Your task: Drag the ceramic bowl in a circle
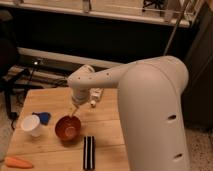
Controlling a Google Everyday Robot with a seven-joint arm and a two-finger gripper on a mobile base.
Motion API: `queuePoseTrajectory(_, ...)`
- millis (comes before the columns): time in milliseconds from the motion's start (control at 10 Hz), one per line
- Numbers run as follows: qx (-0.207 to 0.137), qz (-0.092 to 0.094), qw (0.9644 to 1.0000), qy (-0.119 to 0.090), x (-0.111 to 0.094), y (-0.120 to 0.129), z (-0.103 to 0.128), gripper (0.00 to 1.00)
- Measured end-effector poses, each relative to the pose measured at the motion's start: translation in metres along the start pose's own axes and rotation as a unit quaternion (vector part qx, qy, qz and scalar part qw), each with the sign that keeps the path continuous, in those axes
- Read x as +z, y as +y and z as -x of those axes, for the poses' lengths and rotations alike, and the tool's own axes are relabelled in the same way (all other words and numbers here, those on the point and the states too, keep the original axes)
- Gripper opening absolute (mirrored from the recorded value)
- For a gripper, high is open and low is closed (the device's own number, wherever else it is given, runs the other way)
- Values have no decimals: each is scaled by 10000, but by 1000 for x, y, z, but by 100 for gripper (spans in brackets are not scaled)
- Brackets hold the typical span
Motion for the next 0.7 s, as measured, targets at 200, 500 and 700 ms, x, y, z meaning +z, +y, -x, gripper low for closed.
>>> queuePoseTrajectory(200,-126,185,9996,154,13,6,-9,80)
queuePoseTrajectory(500,-353,252,9982,407,31,8,-32,75)
queuePoseTrajectory(700,-507,221,9963,654,53,9,-46,53)
